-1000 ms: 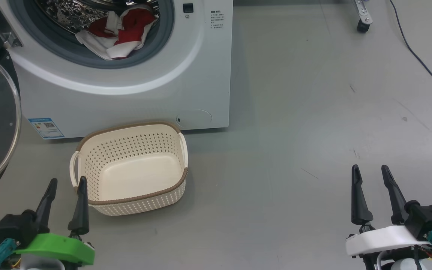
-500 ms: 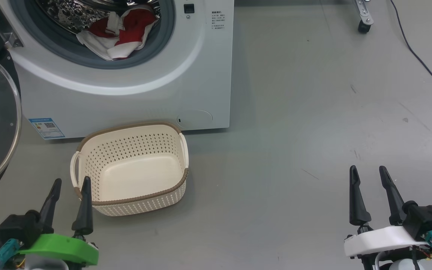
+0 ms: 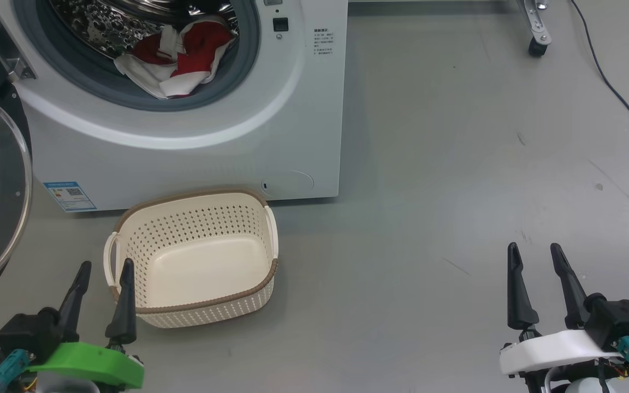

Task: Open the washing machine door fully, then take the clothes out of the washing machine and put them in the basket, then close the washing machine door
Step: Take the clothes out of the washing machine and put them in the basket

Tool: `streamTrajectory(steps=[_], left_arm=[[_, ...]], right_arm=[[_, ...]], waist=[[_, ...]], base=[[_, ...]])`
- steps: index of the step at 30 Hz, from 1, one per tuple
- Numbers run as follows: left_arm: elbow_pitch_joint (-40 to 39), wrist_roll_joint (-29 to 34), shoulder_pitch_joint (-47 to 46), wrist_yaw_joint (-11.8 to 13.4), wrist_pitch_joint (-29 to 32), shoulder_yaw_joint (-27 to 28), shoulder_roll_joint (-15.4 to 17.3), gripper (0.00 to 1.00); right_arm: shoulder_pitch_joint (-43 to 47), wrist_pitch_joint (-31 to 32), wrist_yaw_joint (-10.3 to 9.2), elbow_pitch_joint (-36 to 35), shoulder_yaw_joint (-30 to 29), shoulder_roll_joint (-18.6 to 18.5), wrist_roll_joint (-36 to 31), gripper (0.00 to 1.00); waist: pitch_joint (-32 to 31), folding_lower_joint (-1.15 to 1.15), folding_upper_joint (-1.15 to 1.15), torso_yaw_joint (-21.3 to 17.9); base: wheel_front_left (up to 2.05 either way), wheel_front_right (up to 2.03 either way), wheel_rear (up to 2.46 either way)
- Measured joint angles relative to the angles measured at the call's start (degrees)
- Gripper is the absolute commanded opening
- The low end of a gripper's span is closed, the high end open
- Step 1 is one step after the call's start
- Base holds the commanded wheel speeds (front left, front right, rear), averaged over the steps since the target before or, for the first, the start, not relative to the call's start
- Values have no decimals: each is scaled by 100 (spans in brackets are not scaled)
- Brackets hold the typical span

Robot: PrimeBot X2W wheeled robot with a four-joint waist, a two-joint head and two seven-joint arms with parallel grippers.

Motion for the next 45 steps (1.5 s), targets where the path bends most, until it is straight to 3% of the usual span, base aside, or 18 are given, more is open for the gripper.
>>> streamTrajectory(steps=[15, 27, 45], left_arm=[[-9, 167, 4, 9, 0, 12, 151, 100], [-19, 75, 4, 10, 0, 21, 55, 100], [-25, 165, 4, 10, -1, 26, 75, 100]], right_arm=[[0, 0, -1, 3, -18, 12, 0, 100], [-1, 0, 10, 3, -20, 24, 0, 100], [-1, 0, 14, 14, -30, 55, 0, 100]], waist=[[17, 0, 0, 78], [28, 0, 0, 110], [34, 0, 0, 112]], base=[[134, -134, 0], [118, -118, 0], [49, -70, 21]])
